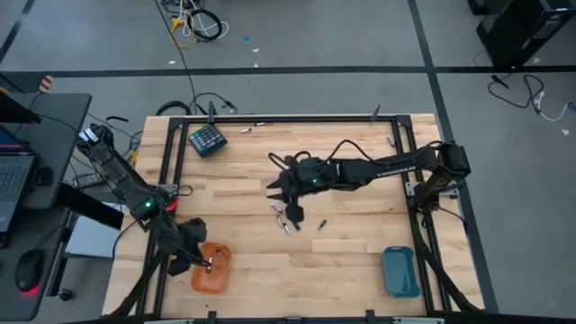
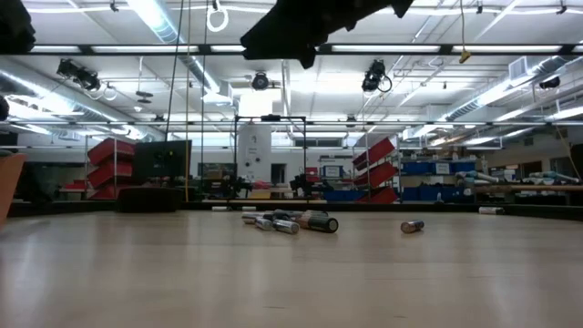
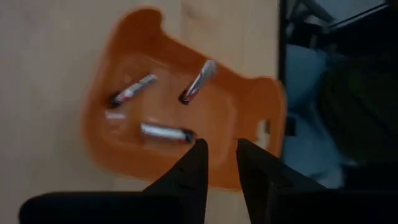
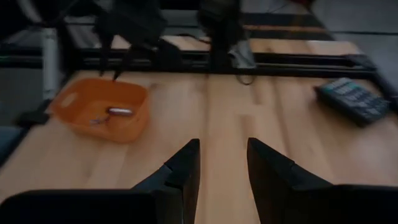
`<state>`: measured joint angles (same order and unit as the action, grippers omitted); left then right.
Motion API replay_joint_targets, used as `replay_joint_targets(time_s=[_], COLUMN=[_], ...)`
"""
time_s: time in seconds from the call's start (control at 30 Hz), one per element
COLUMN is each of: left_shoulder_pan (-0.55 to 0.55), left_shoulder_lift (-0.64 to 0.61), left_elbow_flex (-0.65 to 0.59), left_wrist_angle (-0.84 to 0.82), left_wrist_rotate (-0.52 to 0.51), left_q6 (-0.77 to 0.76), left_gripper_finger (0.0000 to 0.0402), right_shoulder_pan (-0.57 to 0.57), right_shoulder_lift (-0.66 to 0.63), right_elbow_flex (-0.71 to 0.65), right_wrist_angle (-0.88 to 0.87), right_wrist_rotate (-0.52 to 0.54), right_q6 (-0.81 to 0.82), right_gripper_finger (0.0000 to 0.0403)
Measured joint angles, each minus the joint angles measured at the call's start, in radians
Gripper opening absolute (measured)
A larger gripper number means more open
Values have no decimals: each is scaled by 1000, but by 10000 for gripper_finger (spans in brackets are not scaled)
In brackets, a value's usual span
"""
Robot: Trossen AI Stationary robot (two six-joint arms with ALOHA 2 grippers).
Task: Sort batteries
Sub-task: Put the silver battery into the orange bin
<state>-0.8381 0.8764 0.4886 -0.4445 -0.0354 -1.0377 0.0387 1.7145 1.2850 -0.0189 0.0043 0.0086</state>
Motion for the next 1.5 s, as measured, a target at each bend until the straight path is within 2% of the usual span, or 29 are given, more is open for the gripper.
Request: replay_joint_targets(time_s=[0.17, 0.27, 0.37, 0.47, 0.57, 0.77, 0.97, 1.2, 1.5], left_shoulder_pan=[35, 53, 77, 96, 101, 100, 100, 100, 100], left_shoulder_lift=[0, 0, -1, -2, -2, -1, -1, -1, -1], left_elbow_flex=[1, 27, 68, 113, 136, 138, 138, 138, 138], left_wrist_angle=[20, 105, 226, 343, 454, 622, 720, 740, 739], left_wrist_rotate=[-68, -76, -139, -194, -206, -205, -205, -204, -203], left_q6=[135, 326, 560, 783, 920, 929, 930, 930, 930], left_gripper_finger=[102, 103, 103, 103, 103, 103, 104, 104, 104], right_shoulder_pan=[50, 114, 190, 250, 281, 309, 322, 310, 283], right_shoulder_lift=[0, 0, 16, 19, 18, 18, 18, 18, 18], right_elbow_flex=[0, 0, -15, -19, -19, -19, -19, -18, -18], right_wrist_angle=[12, 73, 230, 297, 343, 371, 406, 413, 414], right_wrist_rotate=[113, 209, 317, 430, 522, 545, 582, 758, 849], right_q6=[47, 73, 51, 39, 59, 145, 224, 379, 547], right_gripper_finger=[117, 115, 114, 114, 114, 114, 114, 114, 114])
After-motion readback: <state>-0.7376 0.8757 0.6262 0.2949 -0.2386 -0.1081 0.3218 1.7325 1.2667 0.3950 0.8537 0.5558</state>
